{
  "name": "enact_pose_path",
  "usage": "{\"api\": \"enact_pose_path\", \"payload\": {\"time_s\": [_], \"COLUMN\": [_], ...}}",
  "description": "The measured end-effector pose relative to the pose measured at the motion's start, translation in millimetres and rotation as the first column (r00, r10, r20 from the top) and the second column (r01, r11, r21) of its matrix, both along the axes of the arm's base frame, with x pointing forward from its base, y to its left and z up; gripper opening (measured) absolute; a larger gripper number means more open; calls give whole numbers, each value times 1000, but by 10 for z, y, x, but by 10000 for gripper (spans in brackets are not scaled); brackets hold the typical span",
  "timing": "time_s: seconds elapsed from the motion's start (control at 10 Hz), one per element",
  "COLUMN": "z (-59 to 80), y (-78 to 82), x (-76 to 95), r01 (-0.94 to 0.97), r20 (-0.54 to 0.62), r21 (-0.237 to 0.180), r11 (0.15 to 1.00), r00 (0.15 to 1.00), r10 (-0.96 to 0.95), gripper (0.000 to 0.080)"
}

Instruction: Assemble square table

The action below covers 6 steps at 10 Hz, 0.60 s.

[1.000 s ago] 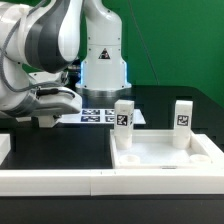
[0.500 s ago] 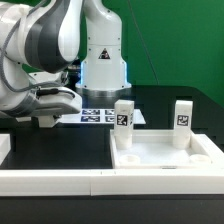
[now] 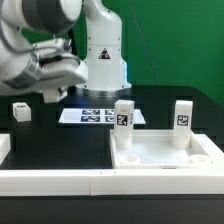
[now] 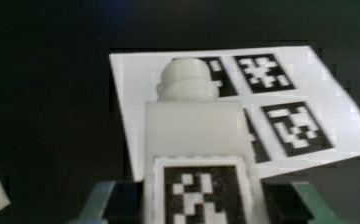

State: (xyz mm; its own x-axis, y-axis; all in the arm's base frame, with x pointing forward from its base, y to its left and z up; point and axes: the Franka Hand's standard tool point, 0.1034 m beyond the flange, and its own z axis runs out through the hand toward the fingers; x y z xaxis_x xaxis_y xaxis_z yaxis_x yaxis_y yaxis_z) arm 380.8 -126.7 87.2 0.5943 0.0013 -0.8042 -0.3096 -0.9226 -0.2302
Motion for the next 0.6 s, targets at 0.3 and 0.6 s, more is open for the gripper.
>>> {"api": "enact_pose_path", "payload": {"time_s": [0.3,0.6], "z": [20,190], "y": [89,122], "x": [23,284], "r01": [10,22], "r20": [48,264], "r21": [-41,-96], "r11": [999,995], "r00": [999,964], "r10": [-8,4], "gripper": [285,285]}}
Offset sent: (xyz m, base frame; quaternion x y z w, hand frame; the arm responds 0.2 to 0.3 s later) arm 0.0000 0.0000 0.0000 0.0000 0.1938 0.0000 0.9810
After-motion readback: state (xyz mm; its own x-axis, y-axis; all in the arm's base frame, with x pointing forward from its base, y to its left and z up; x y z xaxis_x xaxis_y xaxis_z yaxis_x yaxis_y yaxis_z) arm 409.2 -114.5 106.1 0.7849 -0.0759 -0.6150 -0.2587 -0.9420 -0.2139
